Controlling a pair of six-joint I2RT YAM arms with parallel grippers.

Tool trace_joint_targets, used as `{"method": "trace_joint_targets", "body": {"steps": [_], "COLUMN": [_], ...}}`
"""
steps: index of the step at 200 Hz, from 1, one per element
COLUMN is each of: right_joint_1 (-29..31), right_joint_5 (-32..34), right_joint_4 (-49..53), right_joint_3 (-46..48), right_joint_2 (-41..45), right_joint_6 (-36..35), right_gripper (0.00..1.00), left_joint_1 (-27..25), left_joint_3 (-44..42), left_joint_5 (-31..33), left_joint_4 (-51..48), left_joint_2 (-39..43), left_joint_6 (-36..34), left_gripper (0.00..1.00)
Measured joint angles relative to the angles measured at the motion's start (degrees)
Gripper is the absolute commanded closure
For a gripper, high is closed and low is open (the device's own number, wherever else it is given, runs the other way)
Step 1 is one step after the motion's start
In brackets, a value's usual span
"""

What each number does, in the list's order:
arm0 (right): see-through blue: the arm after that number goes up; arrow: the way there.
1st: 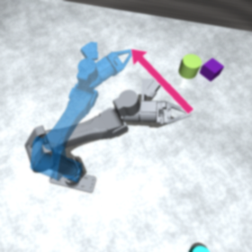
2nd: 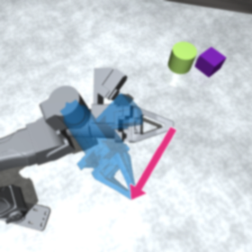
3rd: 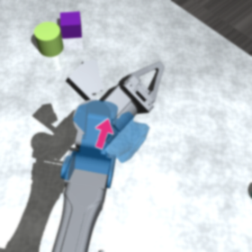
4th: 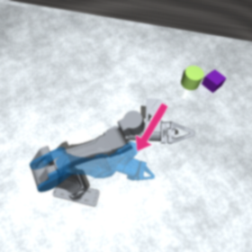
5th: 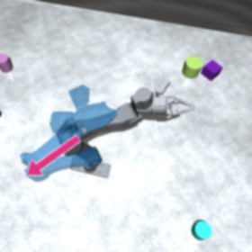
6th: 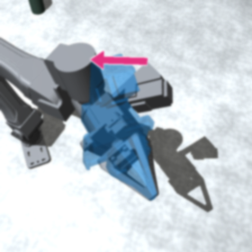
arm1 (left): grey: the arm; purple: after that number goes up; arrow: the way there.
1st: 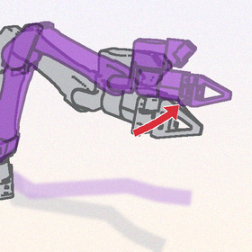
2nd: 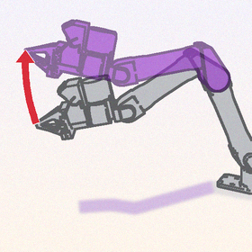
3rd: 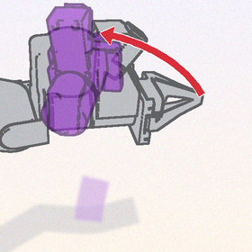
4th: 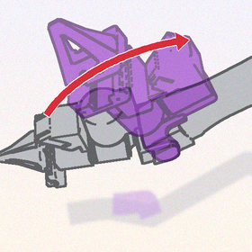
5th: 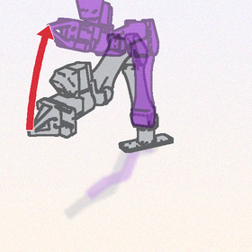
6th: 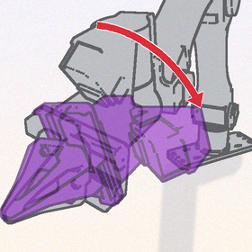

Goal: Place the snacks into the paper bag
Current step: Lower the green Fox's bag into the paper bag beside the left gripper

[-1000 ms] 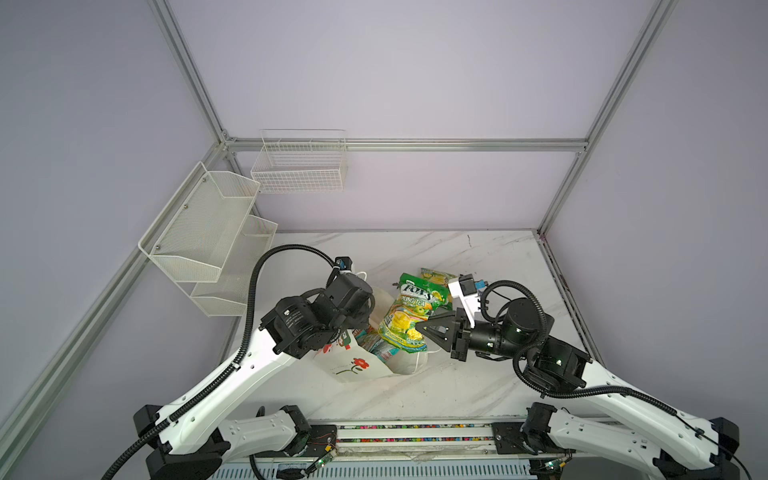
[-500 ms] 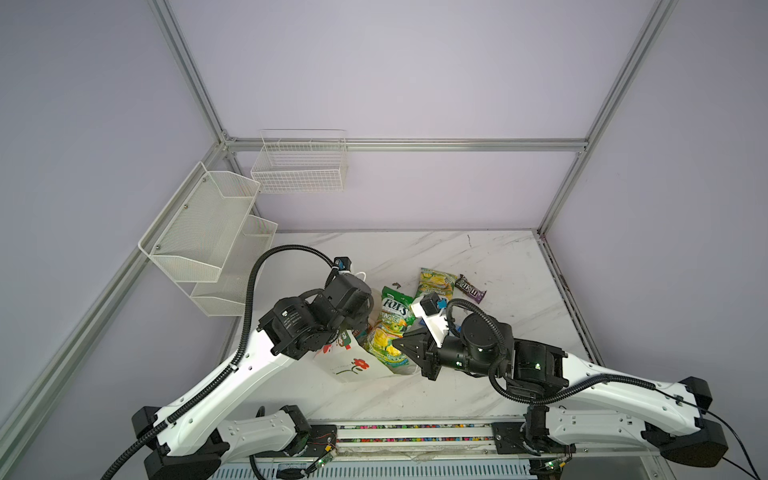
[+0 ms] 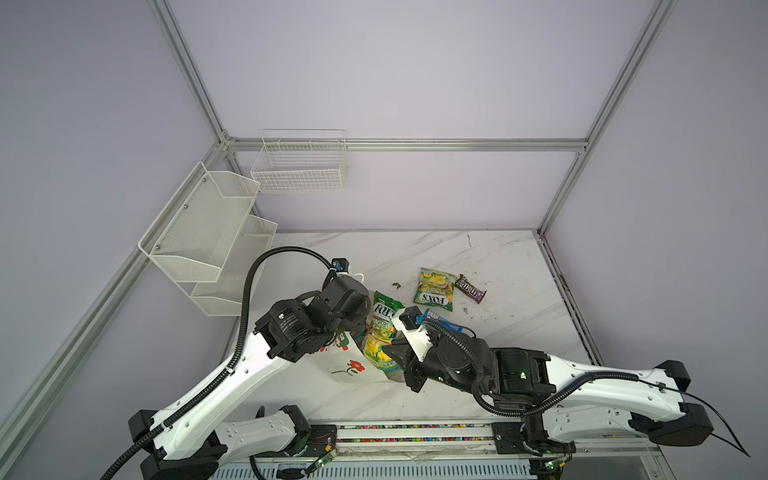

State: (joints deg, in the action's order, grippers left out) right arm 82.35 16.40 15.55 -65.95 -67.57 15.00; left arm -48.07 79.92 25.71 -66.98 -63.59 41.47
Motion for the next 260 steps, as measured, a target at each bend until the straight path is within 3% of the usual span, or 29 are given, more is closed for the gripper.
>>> {"method": "trace_joint_targets", "body": {"steps": [88,260], "right_joint_1": [2.36,3.87], "right_joint_5": [6.75,8.26], "right_joint_4": [4.76,6.58], "right_joint_3": [-1.97,-1.97], "right_joint_2": [-3.98,-6.95], "right_joint_6": [-2.6,-5.51], "right_gripper": [1.0,1.0], "left_joint_1": [0.0,0.0], "left_joint_3": [0.0,0.0], "left_joint_5": [0.04,0.0], "left_joint_4": [-0.17,-0.17], "left_joint_2": [0.0,-0.02], "left_joint_6": [-0.04,-0.04], "left_gripper": [1.0,1.0]}}
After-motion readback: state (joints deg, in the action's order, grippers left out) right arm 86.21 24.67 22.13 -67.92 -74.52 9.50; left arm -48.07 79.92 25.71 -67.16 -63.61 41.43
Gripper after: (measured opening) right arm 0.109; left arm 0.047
